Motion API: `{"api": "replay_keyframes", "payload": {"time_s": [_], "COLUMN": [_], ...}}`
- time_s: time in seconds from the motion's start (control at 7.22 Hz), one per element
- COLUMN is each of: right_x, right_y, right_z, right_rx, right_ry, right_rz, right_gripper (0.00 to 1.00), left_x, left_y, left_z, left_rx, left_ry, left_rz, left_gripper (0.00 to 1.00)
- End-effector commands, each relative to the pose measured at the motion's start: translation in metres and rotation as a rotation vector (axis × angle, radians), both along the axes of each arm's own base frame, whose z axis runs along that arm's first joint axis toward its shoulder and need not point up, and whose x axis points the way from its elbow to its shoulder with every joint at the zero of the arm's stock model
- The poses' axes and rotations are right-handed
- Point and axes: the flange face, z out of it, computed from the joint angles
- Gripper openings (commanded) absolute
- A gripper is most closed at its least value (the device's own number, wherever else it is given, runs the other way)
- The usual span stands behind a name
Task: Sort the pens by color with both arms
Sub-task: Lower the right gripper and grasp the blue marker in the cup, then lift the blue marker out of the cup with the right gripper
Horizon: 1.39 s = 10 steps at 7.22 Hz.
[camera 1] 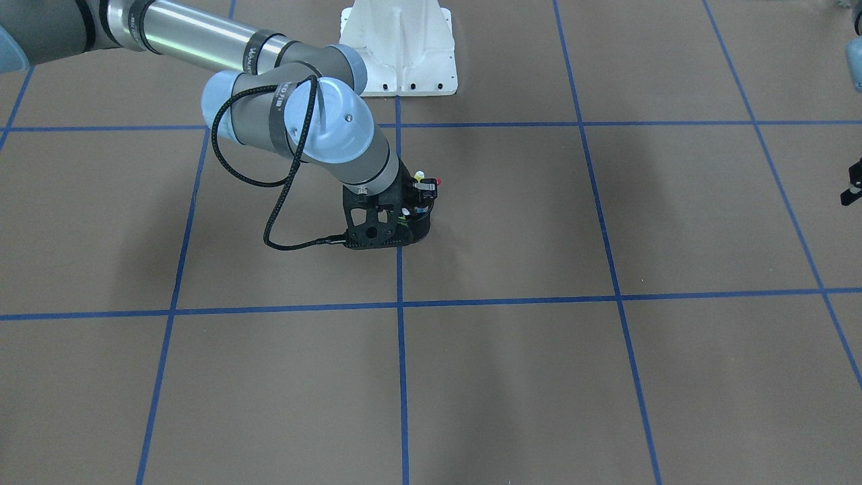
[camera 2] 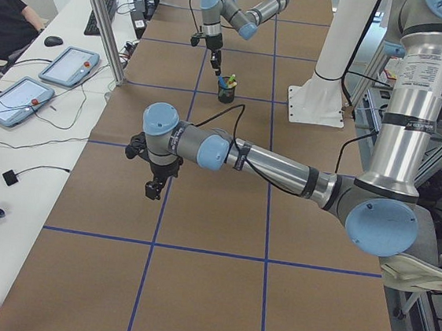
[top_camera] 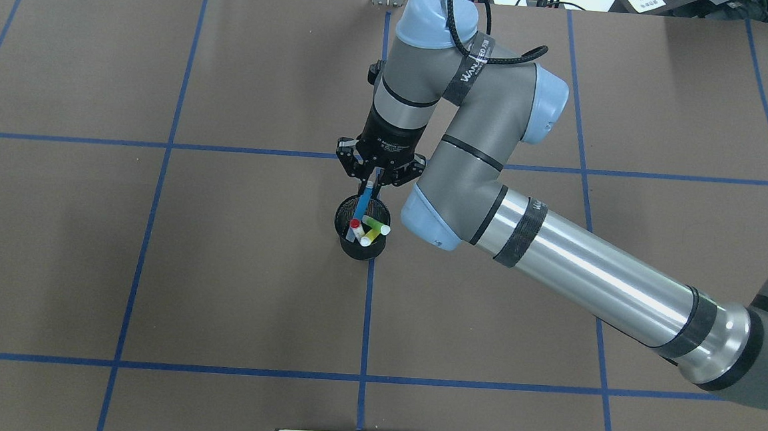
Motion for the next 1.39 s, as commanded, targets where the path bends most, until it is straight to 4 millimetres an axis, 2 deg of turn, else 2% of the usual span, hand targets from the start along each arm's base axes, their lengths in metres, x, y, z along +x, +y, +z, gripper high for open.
{"api": "replay_keyframes", "payload": {"time_s": [0.0,0.14,0.42,0.55,0.69,0.97,1.25], "right_x": [0.044,0.063,0.099,0.108,0.121,0.128,0.115], "right_y": [0.017,0.022,0.010,0.007,-0.004,-0.027,-0.060], "right_z": [-0.022,-0.035,-0.056,-0.062,-0.059,-0.044,-0.012], "right_rx": [0.111,0.163,0.242,0.297,0.338,0.416,0.461], "right_ry": [-0.045,-0.063,-0.071,-0.052,-0.017,0.095,0.238], "right_rz": [0.087,0.134,0.250,0.334,0.424,0.600,0.719], "right_gripper": [0.00,0.00,0.00,0.00,0.00,0.00,0.00], "left_x": [0.000,0.000,0.000,0.000,0.001,0.003,0.004], "left_y": [0.000,0.000,0.000,0.000,-0.001,0.000,-0.001], "left_z": [0.000,0.000,0.000,0.000,0.000,0.001,0.001], "left_rx": [0.000,0.000,0.000,-0.002,-0.003,-0.011,-0.023], "left_ry": [0.000,0.001,0.001,0.003,0.003,0.029,0.031], "left_rz": [0.000,0.000,0.000,0.001,0.001,0.008,0.001], "left_gripper": [1.00,1.00,1.00,1.00,1.00,1.00,1.00]}}
